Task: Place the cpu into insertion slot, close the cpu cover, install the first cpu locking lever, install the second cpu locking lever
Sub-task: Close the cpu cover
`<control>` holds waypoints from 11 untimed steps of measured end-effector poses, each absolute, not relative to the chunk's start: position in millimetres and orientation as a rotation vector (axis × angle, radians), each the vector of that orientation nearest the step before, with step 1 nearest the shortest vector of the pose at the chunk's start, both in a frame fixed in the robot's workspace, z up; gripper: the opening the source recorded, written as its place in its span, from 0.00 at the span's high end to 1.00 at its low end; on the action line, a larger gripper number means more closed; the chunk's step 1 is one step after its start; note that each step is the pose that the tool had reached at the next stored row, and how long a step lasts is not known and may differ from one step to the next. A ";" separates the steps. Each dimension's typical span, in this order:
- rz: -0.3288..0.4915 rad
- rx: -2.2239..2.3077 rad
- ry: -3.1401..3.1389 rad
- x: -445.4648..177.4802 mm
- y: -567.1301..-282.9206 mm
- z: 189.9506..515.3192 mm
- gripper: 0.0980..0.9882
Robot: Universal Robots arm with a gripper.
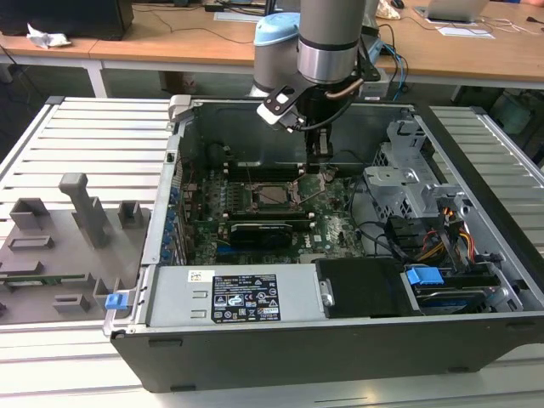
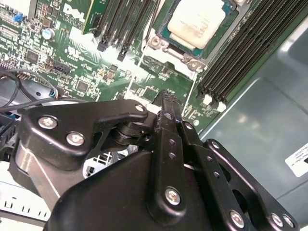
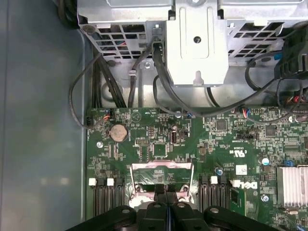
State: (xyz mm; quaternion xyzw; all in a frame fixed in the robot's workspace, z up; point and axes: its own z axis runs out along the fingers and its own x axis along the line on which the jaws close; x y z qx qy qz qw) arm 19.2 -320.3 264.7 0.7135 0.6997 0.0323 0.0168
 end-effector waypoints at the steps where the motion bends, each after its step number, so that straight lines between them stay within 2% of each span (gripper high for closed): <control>1: 0.100 2.218 2.175 20.6 -320.3 264.7 0.99; 11: 0.099 2.218 2.176 34.6 -320.3 264.7 0.99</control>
